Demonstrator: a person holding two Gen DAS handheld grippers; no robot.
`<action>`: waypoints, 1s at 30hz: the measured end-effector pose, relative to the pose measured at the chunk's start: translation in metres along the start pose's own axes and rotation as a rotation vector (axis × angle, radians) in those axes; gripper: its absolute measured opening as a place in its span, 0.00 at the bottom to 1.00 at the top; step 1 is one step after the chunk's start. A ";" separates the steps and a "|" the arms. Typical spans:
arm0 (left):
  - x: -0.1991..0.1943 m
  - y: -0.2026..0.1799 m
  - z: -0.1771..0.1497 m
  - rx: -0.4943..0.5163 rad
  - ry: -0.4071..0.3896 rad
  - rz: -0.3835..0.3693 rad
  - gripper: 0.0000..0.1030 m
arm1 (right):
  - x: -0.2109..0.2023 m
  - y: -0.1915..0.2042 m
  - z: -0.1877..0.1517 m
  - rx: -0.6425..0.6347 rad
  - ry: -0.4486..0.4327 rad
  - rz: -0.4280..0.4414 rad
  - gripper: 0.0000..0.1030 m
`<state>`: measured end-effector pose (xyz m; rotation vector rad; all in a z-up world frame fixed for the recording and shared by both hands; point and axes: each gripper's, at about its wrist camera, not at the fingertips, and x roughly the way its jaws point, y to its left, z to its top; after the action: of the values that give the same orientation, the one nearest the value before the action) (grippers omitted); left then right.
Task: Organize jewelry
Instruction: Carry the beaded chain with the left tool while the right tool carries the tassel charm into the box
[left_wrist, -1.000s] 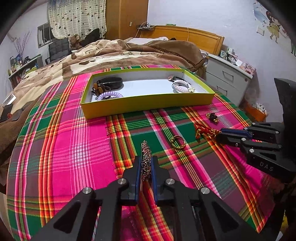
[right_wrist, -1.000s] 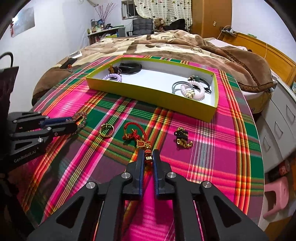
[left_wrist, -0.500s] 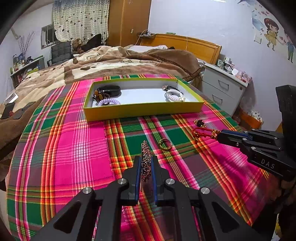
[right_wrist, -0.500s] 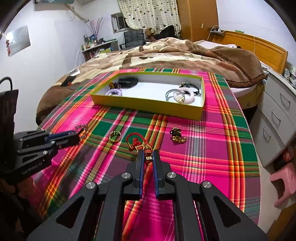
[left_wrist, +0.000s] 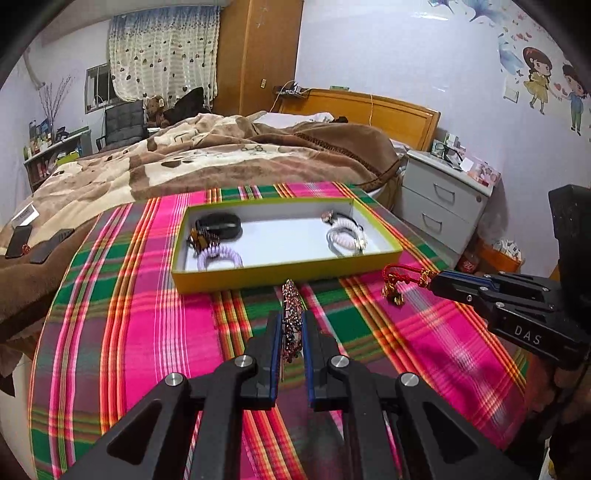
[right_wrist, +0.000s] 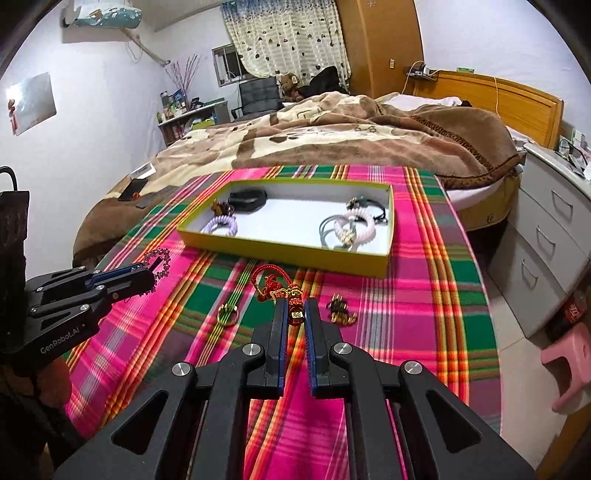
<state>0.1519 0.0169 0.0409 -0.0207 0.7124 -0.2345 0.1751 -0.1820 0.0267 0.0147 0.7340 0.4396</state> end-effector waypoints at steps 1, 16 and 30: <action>0.001 0.001 0.005 0.001 -0.005 0.000 0.10 | 0.000 -0.001 0.004 0.000 -0.005 -0.001 0.08; 0.051 0.022 0.065 0.028 -0.026 0.005 0.10 | 0.042 -0.017 0.055 0.004 -0.009 -0.027 0.08; 0.129 0.038 0.092 0.047 0.012 0.018 0.10 | 0.109 -0.041 0.086 0.041 0.041 -0.050 0.08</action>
<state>0.3133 0.0199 0.0237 0.0321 0.7189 -0.2341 0.3184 -0.1643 0.0137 0.0260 0.7823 0.3776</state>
